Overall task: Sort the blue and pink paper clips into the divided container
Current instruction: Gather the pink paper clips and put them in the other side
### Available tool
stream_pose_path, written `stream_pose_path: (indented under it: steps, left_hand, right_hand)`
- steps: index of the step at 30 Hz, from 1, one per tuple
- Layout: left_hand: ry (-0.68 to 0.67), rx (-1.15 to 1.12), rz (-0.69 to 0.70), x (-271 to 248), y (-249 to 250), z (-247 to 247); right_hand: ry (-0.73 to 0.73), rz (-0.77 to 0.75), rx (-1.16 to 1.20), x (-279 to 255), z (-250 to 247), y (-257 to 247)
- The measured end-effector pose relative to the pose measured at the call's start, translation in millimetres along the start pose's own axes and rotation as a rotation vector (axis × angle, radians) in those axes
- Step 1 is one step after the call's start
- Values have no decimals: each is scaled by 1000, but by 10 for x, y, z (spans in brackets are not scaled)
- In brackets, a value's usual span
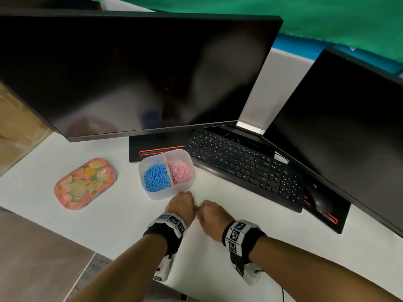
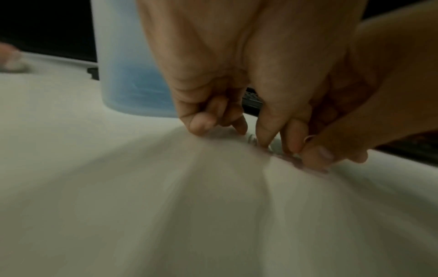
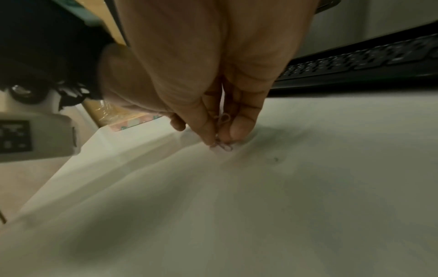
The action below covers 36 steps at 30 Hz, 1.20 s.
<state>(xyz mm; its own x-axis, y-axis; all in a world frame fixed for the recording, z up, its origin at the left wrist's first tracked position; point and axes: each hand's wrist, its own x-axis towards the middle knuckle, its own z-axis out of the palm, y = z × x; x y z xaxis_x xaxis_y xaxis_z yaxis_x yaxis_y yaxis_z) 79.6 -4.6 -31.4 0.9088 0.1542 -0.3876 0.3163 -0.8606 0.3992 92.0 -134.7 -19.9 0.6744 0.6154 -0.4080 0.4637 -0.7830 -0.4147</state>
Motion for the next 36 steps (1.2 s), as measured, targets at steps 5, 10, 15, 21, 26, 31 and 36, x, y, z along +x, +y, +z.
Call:
stream_pose_path:
  steps: [5,10,15,21,26,31,36]
  left_hand:
    - [-16,78,39,6,-50,-4]
    - [-8,0,30,-121,-150,-52]
    - [-34,-238,76,-296,-247,-202]
    - [109,-414,96,-357,-150,-650]
    - [232,-410,-39,-57,11,-1084]
    - [94,-237,-144,136,111,-1250]
    - [140,-279,-122,101,15,-1263]
  right_hand:
    - [5,41,-7,49,38,-38]
    - [-29,182,160,121,43,16]
    - [-51,223,319,83,-6,94]
    - [38,254,586,-9,-422,34]
    - [129,168,668,223,-984,-336]
    - [198,236,512,668,-1210,-677]
    - [154,242,366,692,-1277,-808]
